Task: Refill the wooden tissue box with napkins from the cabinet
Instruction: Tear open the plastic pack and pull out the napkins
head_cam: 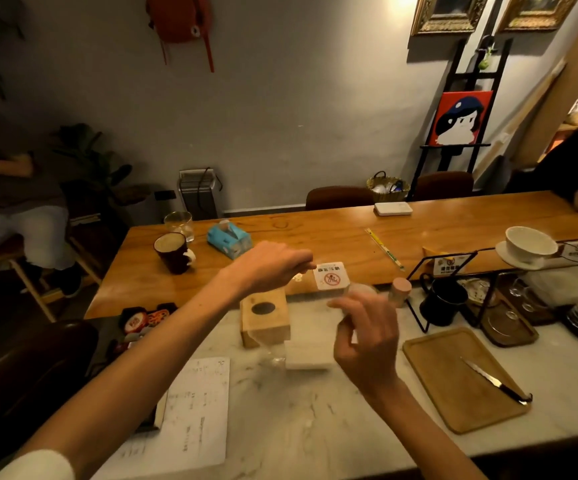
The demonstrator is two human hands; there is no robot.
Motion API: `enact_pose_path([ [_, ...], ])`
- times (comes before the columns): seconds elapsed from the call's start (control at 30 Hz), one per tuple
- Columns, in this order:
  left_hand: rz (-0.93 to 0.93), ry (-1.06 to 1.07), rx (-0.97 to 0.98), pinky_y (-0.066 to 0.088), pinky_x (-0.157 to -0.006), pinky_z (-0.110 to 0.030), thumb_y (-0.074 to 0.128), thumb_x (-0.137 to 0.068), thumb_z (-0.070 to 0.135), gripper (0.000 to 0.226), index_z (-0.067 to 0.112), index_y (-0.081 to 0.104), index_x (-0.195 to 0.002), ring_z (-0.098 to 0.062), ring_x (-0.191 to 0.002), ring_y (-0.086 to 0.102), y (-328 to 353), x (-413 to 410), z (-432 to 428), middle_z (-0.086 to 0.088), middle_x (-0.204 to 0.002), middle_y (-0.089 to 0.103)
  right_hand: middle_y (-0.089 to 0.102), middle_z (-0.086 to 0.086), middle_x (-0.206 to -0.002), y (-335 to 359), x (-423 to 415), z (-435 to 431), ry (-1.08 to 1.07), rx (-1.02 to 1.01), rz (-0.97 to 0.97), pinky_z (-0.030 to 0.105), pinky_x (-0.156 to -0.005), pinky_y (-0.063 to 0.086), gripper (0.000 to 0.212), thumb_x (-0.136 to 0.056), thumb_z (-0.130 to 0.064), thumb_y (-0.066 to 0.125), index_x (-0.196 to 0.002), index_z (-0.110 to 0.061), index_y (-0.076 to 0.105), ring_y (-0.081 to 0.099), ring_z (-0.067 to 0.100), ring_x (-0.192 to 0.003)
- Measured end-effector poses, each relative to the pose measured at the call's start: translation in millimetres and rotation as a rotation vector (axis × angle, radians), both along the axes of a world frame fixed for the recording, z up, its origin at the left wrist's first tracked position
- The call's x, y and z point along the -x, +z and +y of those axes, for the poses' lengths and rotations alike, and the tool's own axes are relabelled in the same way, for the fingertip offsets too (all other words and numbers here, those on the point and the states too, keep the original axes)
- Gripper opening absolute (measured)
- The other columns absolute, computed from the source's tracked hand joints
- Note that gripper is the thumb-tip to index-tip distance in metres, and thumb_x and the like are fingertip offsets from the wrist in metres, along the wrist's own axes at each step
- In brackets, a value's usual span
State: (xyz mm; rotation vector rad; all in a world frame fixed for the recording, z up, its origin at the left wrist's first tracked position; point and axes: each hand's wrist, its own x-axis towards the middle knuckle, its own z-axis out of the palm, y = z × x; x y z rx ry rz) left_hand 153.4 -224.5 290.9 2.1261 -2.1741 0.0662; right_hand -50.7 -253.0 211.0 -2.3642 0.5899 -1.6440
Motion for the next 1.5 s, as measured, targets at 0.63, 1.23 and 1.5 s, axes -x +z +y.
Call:
enact_pose_path([
  [0.63,-0.073,0.05,0.022,0.054,-0.067,-0.035,0.039,-0.103,0.035,0.021,0.019,0.049,-0.111,-0.015,-0.071,0.055,-7,20,23,-0.002,-0.093,0.063,0.07,-0.002,-0.083,19,15,-5,0.025,0.152,1.051,0.035,-0.072,0.047,0.03,-0.07,-0.02,0.084,-0.095,-0.024,0.069,0.059,0.021,-0.079],
  [1.23,0.001,0.059,0.263,0.044,-0.038,-0.033,0.033,-0.1,0.041,0.041,0.013,0.059,-0.086,-0.016,-0.044,0.049,-29,74,73,0.001,-0.063,0.057,0.065,0.0,-0.119,44,85,49,0.486,-0.301,1.594,0.039,-0.088,0.049,0.041,-0.098,-0.042,0.04,-0.137,-0.028,0.045,0.059,0.024,-0.107],
  [1.5,0.205,0.038,0.179,0.051,-0.053,-0.038,0.035,-0.096,0.048,0.045,0.013,0.062,-0.089,-0.017,-0.059,0.056,-25,90,65,-0.001,-0.07,0.062,0.06,0.014,-0.12,15,11,44,0.224,-0.341,1.593,0.033,-0.077,0.042,0.028,-0.094,-0.005,0.047,-0.12,-0.005,0.056,0.056,0.031,-0.112],
])
